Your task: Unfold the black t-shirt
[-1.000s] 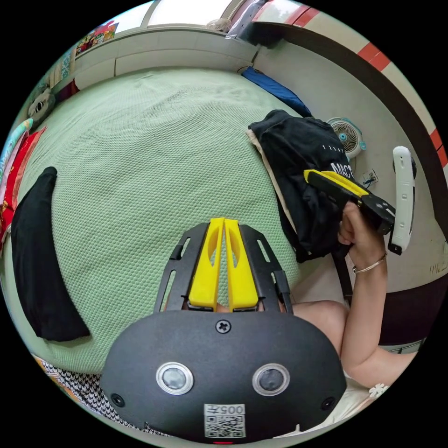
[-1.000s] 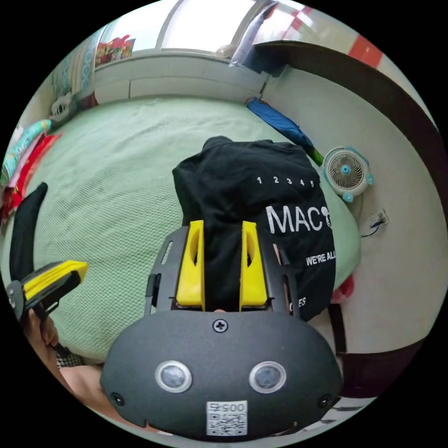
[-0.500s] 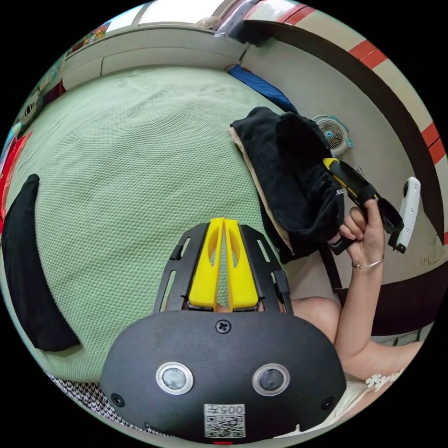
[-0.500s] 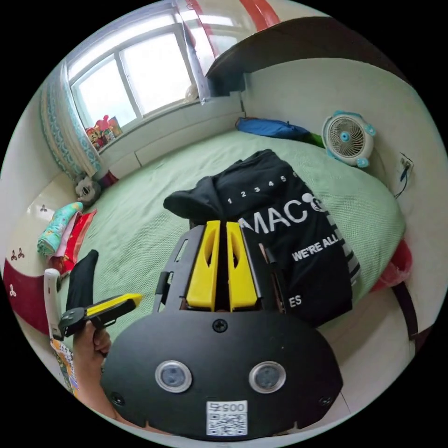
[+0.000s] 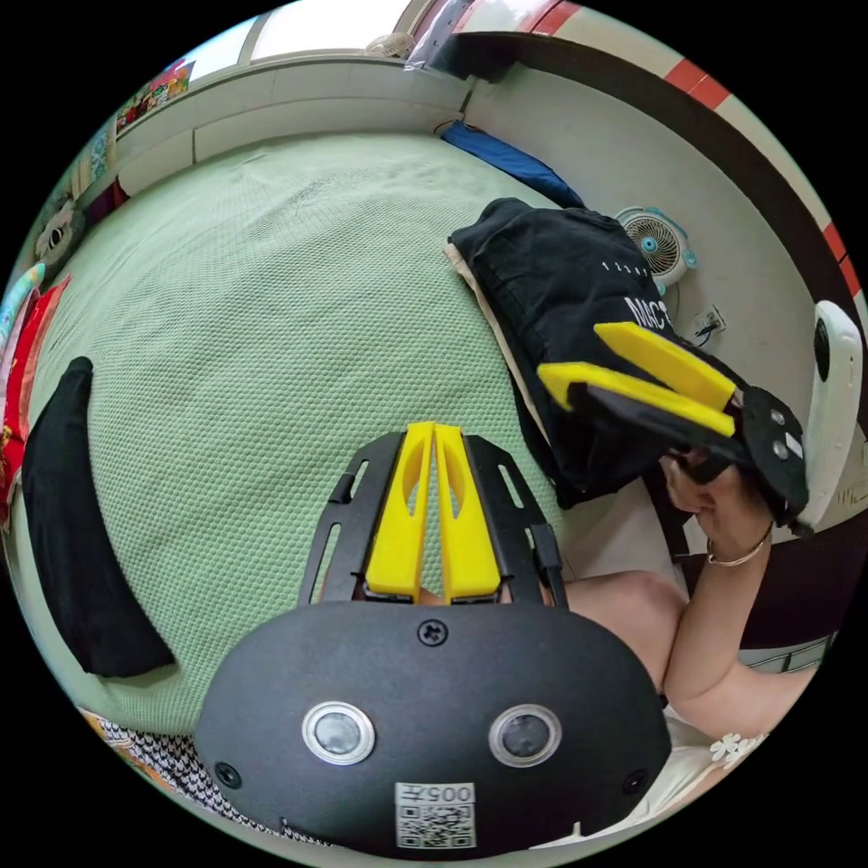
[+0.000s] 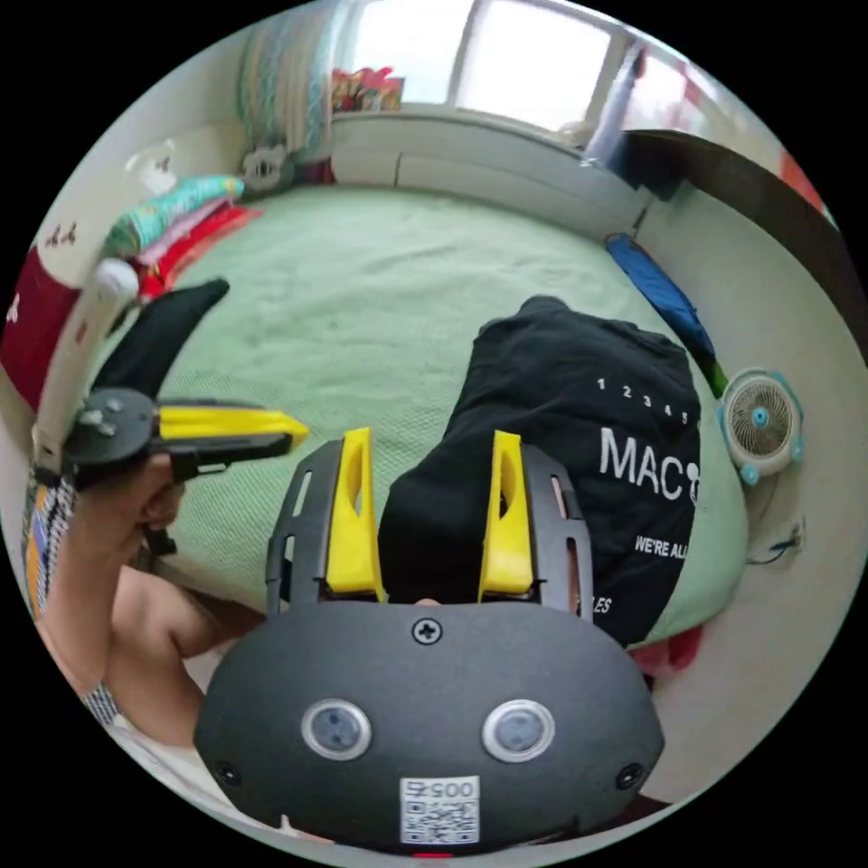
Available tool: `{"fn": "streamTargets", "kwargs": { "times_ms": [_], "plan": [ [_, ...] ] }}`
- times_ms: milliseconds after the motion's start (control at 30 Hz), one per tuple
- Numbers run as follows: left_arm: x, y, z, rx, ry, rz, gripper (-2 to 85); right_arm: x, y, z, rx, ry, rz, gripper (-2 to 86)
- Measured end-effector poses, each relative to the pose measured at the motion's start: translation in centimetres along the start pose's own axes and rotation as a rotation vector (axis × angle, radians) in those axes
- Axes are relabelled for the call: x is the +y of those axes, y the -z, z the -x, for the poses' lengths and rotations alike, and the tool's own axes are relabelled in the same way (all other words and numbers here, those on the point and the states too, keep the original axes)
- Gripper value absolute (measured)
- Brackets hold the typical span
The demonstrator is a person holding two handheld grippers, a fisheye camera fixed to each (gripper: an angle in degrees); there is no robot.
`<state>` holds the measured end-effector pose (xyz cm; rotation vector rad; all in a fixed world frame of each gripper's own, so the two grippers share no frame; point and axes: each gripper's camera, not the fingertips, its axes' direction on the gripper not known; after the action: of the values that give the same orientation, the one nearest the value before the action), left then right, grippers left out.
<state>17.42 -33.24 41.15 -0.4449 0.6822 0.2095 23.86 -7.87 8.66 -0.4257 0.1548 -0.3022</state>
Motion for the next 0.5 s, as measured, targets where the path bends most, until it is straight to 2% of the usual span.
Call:
{"fn": "streamTargets", "kwargs": {
  "times_ms": [167, 500],
  "plan": [
    [-0.1, -0.5, 0.7, 0.056, 0.028, -0.003, -0.6, -1.2, -3.7, 3.5, 0.229, 0.136, 0.163, 15.9],
    [0.3, -1.6, 1.2, 0.052, 0.031, 0.001, -0.5, -1.3, -4.5, 5.0, 0.414, 0.159, 0.177, 11.2]
  ]
}}
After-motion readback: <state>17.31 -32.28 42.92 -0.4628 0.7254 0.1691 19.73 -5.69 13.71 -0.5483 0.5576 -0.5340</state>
